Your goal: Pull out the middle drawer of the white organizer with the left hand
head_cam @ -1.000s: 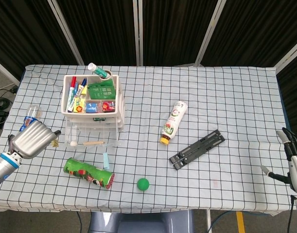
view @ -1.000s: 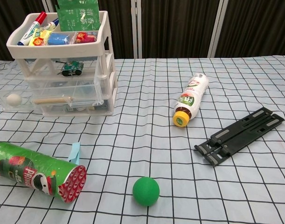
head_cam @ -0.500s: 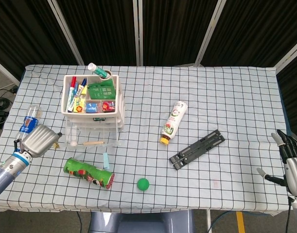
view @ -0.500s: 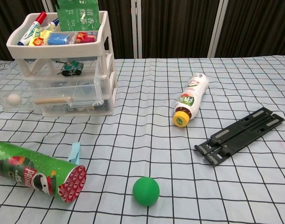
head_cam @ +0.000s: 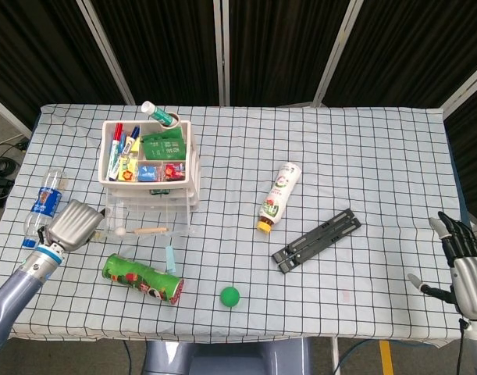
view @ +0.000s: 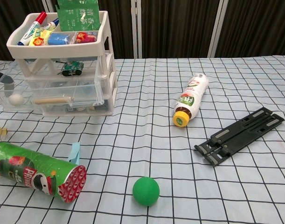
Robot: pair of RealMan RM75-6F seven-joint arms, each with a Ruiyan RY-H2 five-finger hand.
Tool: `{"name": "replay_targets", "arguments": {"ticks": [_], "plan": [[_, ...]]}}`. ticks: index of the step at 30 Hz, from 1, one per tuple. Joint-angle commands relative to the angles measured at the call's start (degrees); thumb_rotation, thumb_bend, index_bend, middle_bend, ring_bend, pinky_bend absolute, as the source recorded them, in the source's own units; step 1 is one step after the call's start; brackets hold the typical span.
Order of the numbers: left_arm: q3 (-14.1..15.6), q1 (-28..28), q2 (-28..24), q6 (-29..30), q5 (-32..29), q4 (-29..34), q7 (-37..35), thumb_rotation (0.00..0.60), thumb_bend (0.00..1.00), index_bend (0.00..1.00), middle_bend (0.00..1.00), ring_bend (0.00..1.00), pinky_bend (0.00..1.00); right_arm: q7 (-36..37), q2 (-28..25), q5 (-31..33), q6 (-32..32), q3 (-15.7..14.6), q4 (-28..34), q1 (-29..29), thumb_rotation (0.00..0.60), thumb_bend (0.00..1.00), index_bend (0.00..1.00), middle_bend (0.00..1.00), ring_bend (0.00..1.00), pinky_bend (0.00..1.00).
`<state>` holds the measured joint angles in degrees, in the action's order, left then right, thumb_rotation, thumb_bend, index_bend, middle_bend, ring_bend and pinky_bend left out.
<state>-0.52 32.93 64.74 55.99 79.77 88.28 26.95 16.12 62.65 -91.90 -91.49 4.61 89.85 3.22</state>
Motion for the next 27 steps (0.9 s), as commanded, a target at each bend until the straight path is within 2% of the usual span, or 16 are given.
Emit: {"name": "replay_targets", "arguments": {"ticks": [1, 2, 3, 4, 10, 13, 15, 17, 18, 20, 23, 27], "plan": [[-0.5, -1.9, 0.6, 3.8, 0.5, 0.2, -2.4, 0.600, 0.34, 0.38, 0.87, 0.81, 0.71, -0.3, 0.1, -0.2, -0.1, -0.2, 0.1, 0.0, 0.600, 0.03, 0.00, 0.00, 0.00, 0.00], [-0.6, -2.6, 0.6, 5.3, 0.9, 0.5, -3.2, 0.600, 0.34, 0.38, 0.86, 0.81, 0.69, -0.3, 0.1, -0.3, -0.2, -0.2, 0.1, -0.1, 0.600, 0.03, 0.00, 0.00, 0.00, 0.00], [-1.2, -4.8, 0.6, 10.3, 1.4, 1.5, -4.8, 0.600, 0.33, 0.37, 0.85, 0.80, 0.67, -1.0, 0.2, -0.3, -0.2, -0.2, -0.1, -0.1, 0.600, 0.03, 0.00, 0.00, 0.00, 0.00], [-0.7, -7.5, 1.2, 15.5, 3.2, 1.9, -5.3, 0.600, 0.33, 0.37, 0.84, 0.79, 0.66, -2.1, 0.6, 0.0, 0.0, -0.2, -0.2, 0.0, 0.600, 0.03, 0.00, 0.00, 0.00, 0.00], [0.4, -13.3, 3.3, 26.9, 7.7, 1.7, -3.6, 0.600, 0.31, 0.33, 0.75, 0.71, 0.60, -3.4, 1.2, 0.4, 1.0, -0.3, -0.3, 0.4, 0.600, 0.03, 0.00, 0.00, 0.00, 0.00], [0.2, -17.1, 5.7, 33.6, 8.5, 1.8, -3.9, 0.600, 0.27, 0.20, 0.51, 0.51, 0.52, -4.4, 1.6, 1.0, 1.1, -0.1, -0.5, 0.5, 0.600, 0.03, 0.00, 0.00, 0.00, 0.00], [0.1, -18.8, 7.0, 36.1, 8.5, 2.1, -4.8, 0.600, 0.24, 0.05, 0.25, 0.29, 0.38, -5.1, 1.9, 1.3, 1.1, 0.1, -0.7, 0.5, 0.600, 0.03, 0.00, 0.00, 0.00, 0.00], [0.4, -20.7, 7.9, 38.2, 8.6, 3.2, -6.4, 0.600, 0.19, 0.00, 0.07, 0.13, 0.25, -6.1, 2.3, 1.5, 0.9, 0.3, -1.1, 0.5, 0.600, 0.03, 0.00, 0.00, 0.00, 0.00], [0.7, -21.8, 8.4, 39.4, 8.7, 3.9, -7.4, 0.600, 0.16, 0.00, 0.03, 0.08, 0.21, -6.8, 2.5, 1.6, 0.7, 0.5, -1.4, 0.5, 0.600, 0.03, 0.00, 0.00, 0.00, 0.00], [1.0, -23.4, 8.8, 41.0, 8.7, 5.0, -9.0, 0.600, 0.11, 0.00, 0.00, 0.00, 0.11, -8.1, 2.9, 1.9, 0.5, 0.7, -1.9, 0.5, 0.600, 0.03, 0.00, 0.00, 0.00, 0.00], [1.7, -26.2, 9.7, 43.5, 8.7, 6.0, -11.6, 0.600, 0.08, 0.00, 0.00, 0.00, 0.01, -9.0, 3.5, 1.8, 0.0, 0.9, -2.6, 0.5, 0.600, 0.03, 0.00, 0.00, 0.00, 0.00], [1.6, -27.6, 10.4, 44.5, 9.3, 3.4, -14.1, 0.600, 0.07, 0.00, 0.00, 0.00, 0.00, -8.6, 3.8, 1.6, 0.3, 0.6, -3.3, 0.7, 0.600, 0.03, 0.00, 0.00, 0.00, 0.00]]}}
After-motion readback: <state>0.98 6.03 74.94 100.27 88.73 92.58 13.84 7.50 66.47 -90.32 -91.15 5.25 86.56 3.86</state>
